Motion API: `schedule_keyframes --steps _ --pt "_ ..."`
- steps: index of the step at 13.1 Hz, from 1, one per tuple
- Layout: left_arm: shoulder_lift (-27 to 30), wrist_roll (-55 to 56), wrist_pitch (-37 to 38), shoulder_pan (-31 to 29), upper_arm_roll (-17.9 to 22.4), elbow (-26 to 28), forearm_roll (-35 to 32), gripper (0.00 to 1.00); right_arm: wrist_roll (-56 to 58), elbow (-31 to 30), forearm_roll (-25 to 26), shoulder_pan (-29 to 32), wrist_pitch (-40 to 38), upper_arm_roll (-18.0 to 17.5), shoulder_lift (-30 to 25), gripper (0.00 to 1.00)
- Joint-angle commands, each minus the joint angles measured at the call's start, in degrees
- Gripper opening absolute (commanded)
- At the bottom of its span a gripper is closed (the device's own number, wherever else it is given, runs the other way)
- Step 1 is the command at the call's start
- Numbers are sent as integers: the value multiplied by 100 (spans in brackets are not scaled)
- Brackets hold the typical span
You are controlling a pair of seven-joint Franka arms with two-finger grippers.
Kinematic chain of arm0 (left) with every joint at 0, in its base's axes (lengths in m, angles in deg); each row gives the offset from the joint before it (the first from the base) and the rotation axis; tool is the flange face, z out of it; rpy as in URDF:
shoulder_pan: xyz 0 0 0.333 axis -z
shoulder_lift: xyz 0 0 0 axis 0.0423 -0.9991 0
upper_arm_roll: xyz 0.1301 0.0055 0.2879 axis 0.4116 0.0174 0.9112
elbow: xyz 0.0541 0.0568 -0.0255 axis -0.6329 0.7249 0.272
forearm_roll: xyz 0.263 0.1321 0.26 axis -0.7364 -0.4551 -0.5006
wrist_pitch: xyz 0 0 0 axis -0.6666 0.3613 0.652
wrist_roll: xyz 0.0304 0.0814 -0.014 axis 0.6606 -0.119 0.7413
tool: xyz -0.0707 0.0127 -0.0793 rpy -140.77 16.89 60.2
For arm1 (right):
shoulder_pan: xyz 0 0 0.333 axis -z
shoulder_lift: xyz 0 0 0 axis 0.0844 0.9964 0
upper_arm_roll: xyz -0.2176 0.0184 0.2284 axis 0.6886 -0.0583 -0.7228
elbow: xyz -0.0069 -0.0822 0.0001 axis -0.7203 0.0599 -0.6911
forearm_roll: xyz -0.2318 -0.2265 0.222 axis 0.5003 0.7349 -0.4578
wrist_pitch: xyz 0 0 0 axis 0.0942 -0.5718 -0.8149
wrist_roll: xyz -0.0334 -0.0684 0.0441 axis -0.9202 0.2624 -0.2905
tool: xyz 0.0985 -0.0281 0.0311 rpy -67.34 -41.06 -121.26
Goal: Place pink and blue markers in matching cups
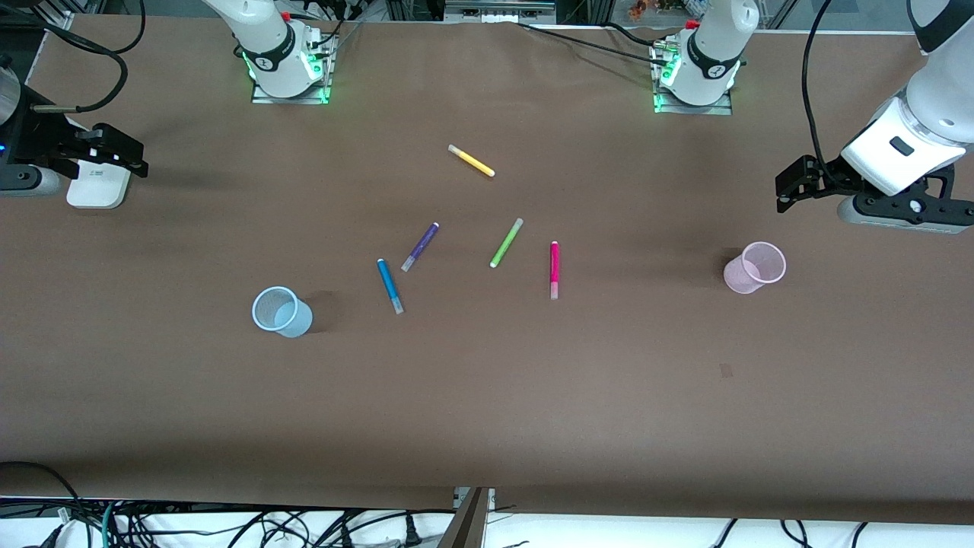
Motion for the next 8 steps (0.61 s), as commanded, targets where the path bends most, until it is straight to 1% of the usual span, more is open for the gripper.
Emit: schedule_keyframes --steps 1,8 --pt "-88 -97 142 -33 -62 -173 33 100 -20 155 -42 10 -114 -7 50 100" --pt "-88 -88 142 -42 -27 -252 42 100 -20 155 -51 10 -114 2 50 100"
